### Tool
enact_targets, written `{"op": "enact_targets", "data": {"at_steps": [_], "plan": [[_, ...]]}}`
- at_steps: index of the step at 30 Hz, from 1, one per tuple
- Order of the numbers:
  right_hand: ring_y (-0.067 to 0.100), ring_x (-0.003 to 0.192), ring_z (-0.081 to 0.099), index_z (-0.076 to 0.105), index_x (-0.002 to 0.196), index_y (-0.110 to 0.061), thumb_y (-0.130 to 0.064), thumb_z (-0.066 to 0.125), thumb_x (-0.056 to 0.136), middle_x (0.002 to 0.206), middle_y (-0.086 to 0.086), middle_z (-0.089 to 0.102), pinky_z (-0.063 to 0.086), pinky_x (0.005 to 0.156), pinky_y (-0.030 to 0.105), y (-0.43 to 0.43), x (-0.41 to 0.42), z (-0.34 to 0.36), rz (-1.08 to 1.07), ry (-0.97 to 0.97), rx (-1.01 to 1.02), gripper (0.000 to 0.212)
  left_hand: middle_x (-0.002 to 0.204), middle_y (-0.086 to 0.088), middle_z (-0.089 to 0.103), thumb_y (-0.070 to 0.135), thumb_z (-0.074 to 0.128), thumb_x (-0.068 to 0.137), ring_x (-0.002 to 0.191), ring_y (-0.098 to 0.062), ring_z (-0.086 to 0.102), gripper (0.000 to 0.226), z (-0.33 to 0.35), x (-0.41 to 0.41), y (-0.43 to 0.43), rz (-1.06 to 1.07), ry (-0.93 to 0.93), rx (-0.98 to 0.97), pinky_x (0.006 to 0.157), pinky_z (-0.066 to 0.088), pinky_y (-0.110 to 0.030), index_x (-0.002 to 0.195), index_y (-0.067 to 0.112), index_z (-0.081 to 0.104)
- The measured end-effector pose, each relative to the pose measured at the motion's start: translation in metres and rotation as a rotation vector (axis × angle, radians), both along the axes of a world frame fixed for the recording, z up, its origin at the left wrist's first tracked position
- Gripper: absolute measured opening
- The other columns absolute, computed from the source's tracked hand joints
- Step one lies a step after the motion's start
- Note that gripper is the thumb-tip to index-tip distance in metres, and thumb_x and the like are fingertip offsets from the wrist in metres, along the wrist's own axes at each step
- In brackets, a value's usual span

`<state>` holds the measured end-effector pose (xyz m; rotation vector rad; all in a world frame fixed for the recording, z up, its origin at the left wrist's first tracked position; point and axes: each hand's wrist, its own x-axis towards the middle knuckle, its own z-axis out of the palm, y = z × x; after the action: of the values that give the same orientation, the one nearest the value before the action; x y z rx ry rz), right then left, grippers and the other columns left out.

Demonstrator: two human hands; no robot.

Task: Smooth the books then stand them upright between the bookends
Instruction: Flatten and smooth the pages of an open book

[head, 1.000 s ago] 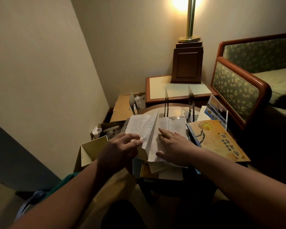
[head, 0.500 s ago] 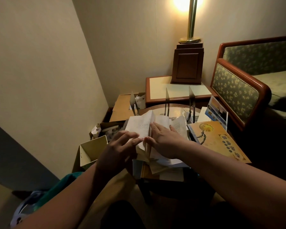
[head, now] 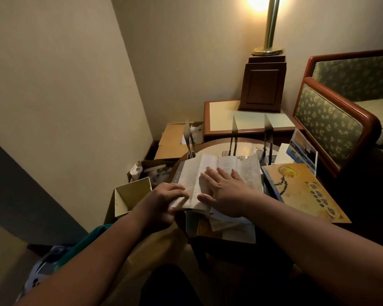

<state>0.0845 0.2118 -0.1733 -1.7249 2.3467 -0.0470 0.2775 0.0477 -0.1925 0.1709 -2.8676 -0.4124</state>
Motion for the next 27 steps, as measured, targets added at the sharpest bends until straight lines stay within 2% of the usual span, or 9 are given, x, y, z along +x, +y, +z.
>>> {"op": "enact_targets", "data": {"at_steps": [3,5,7,9,13,17,20,22,27], "plan": [[0.026,0.15,-0.015,-0.011,0.155,-0.034,-0.078,0.013,0.09,0.163,-0.006,-0.017,-0.007,0.119,0.057,0.002,-0.003,-0.007,0.015,0.013,0.004,0.082,0.141,0.006,0.052,0.02,0.065,0.082,0.13,-0.012,0.045,0.051,0.004,-0.005,0.007,0.076,-0.094,0.168,0.104,0.048,-0.034,0.132,0.029,0.06],[0.025,0.149,-0.016,-0.013,0.155,-0.035,-0.078,0.01,0.09,0.163,-0.007,-0.019,-0.008,0.119,0.057,0.003,-0.004,-0.01,0.022,0.01,0.001,0.081,0.15,0.003,0.043,0.032,0.047,0.085,0.138,-0.015,0.038,0.06,0.007,-0.014,0.017,0.166,-0.091,0.262,0.109,0.043,-0.037,0.144,0.025,0.048],[0.024,0.149,-0.016,-0.014,0.154,-0.036,-0.073,0.009,0.093,0.163,-0.008,-0.019,-0.009,0.119,0.056,0.004,-0.004,-0.011,0.026,-0.006,-0.011,0.075,0.161,0.002,0.027,0.039,0.033,0.09,0.147,-0.013,0.022,0.067,0.005,-0.027,0.026,0.205,-0.128,0.303,0.117,0.026,-0.032,0.155,0.022,0.029],[0.022,0.15,-0.015,-0.01,0.155,-0.035,-0.062,0.01,0.1,0.163,-0.007,-0.017,-0.01,0.12,0.054,0.005,-0.006,-0.011,0.023,-0.03,-0.032,0.065,0.165,0.004,0.013,0.041,0.025,0.094,0.149,-0.006,0.009,0.068,-0.001,-0.037,0.034,0.193,-0.168,0.313,0.119,0.012,-0.026,0.159,0.021,0.015],[0.017,0.149,-0.018,-0.006,0.157,-0.031,-0.047,0.018,0.104,0.164,-0.007,-0.016,-0.011,0.121,0.049,0.009,-0.012,-0.009,0.039,-0.06,-0.05,0.06,0.166,0.007,-0.004,0.037,0.027,0.103,0.145,0.003,-0.007,0.063,-0.021,-0.041,0.049,0.19,-0.206,0.357,0.124,0.005,-0.033,0.159,0.023,0.0],[0.012,0.147,-0.021,-0.006,0.156,-0.029,-0.045,0.033,0.103,0.163,-0.007,-0.018,-0.012,0.12,0.04,0.014,-0.022,-0.008,0.009,-0.127,-0.094,0.068,0.164,0.015,-0.015,0.048,0.022,0.1,0.149,-0.002,-0.011,0.066,-0.042,-0.04,0.068,0.25,-0.198,0.344,0.124,0.009,-0.044,0.155,0.033,-0.011],[0.012,0.148,-0.017,-0.004,0.157,-0.027,-0.044,0.04,0.102,0.164,-0.006,-0.016,-0.004,0.12,0.038,0.013,-0.031,0.002,-0.067,-0.216,-0.143,0.073,0.163,0.015,-0.016,0.049,0.022,0.104,0.15,-0.005,-0.011,0.064,-0.046,-0.04,0.081,0.283,-0.202,0.283,0.123,0.008,-0.042,0.156,0.032,-0.011],[0.013,0.149,-0.014,-0.002,0.157,-0.024,-0.048,0.037,0.102,0.164,-0.005,-0.012,-0.001,0.121,0.04,0.009,-0.033,0.006,-0.104,-0.237,-0.127,0.072,0.163,0.015,-0.017,0.049,0.022,0.105,0.149,-0.006,-0.009,0.064,-0.044,-0.041,0.083,0.302,-0.218,0.254,0.122,0.006,-0.042,0.156,0.032,-0.011],[0.018,0.149,-0.018,-0.004,0.157,-0.023,-0.062,0.019,0.099,0.165,0.0,-0.01,-0.007,0.122,0.044,0.004,-0.021,-0.009,-0.056,-0.048,0.0,0.073,0.162,0.018,-0.018,0.05,0.016,0.099,0.149,-0.005,-0.015,0.065,-0.045,-0.043,0.078,0.324,-0.234,0.31,0.122,-0.004,-0.051,0.157,0.034,-0.01]]}}
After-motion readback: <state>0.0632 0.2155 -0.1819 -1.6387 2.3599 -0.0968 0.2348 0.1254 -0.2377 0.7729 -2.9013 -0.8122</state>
